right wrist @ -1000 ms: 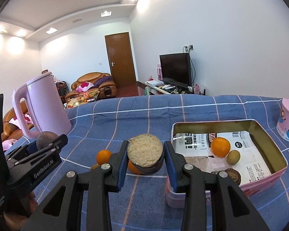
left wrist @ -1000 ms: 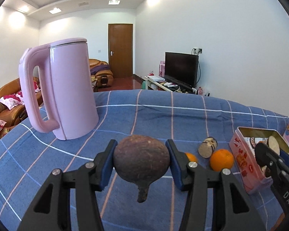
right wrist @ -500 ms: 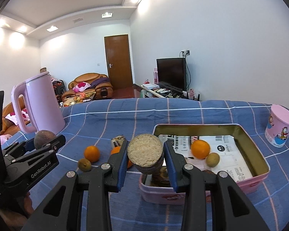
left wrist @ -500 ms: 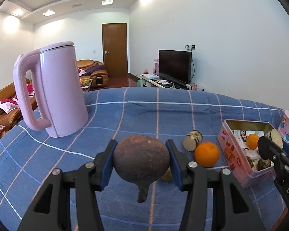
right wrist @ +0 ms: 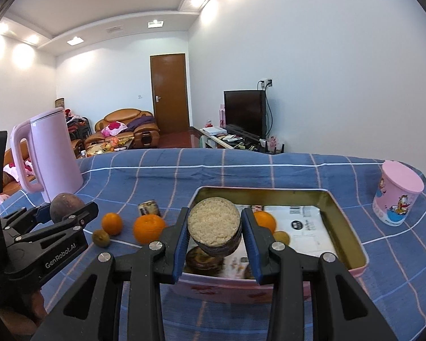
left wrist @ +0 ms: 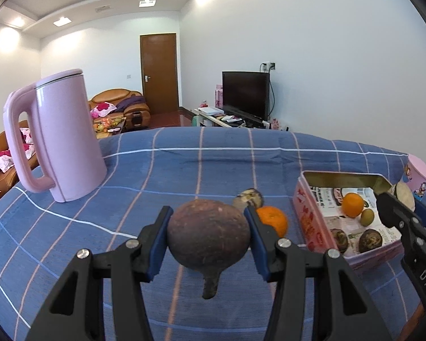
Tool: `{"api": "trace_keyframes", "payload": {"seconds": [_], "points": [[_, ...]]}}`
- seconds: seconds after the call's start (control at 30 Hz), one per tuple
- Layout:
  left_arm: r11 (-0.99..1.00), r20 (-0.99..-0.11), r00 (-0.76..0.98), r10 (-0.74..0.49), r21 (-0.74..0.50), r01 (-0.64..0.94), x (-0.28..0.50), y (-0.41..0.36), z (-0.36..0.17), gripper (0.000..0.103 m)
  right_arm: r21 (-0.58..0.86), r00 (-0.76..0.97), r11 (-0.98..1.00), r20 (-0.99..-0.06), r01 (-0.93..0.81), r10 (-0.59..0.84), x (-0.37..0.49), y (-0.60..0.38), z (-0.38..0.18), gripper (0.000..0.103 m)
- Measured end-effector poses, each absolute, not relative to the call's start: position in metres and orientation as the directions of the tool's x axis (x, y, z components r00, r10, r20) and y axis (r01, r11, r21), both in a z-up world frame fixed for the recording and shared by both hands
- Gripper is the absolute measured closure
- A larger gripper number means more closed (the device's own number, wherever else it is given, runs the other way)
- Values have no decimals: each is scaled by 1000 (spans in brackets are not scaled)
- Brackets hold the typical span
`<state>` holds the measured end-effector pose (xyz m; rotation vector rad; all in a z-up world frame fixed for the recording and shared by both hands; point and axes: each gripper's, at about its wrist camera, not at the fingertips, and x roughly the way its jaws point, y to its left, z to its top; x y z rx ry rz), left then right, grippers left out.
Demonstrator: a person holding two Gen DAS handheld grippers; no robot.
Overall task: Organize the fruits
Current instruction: 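Carry both held fruits over the tin box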
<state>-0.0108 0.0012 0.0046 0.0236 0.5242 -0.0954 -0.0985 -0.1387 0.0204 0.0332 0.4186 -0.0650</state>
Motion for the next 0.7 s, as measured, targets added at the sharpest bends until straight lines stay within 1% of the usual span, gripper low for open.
{"api": "trace_keyframes", "payload": {"seconds": [0.7], "points": [[980,-508,845,-166,13,200,-16,-62,6,50,-7,904,989,-405,148,-139,-106,-197,24,65]]}}
